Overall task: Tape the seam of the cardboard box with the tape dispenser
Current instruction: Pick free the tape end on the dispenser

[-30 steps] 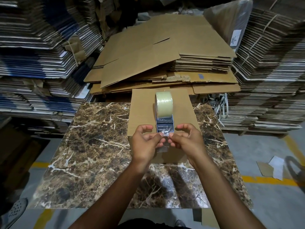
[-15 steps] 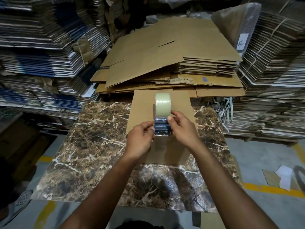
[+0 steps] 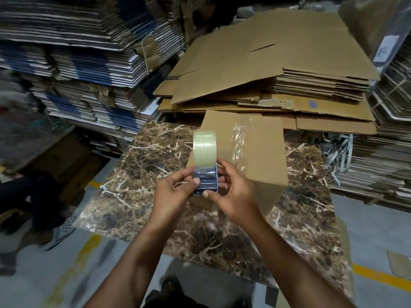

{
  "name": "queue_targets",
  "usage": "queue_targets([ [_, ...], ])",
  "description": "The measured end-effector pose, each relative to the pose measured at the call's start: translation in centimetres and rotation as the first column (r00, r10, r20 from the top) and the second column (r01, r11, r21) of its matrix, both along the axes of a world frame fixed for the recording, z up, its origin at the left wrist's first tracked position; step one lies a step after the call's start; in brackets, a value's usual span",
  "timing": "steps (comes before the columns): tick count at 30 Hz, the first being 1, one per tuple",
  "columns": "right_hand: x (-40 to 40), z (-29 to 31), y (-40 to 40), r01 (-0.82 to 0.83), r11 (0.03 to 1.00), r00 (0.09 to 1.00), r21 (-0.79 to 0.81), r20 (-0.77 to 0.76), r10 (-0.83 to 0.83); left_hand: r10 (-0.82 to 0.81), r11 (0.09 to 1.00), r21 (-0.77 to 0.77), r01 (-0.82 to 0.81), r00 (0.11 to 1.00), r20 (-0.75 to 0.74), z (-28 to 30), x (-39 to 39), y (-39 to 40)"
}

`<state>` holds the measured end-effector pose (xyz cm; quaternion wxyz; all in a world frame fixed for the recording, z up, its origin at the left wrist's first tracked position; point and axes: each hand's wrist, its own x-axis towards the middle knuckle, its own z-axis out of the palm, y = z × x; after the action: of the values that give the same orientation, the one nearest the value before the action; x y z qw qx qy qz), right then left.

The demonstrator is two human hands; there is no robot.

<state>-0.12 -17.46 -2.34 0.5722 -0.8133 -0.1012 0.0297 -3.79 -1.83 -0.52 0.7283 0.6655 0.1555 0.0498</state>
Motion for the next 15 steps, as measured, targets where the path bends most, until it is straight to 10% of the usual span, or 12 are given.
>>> queue_targets([
  [15,4.7,-3.9,20.7,0.099,0.908,0.993,-0.406,0.095,-0.066,0.002,0.997,0.073,0.003,0.997,-0.073,-6.4,5.6,18.5],
])
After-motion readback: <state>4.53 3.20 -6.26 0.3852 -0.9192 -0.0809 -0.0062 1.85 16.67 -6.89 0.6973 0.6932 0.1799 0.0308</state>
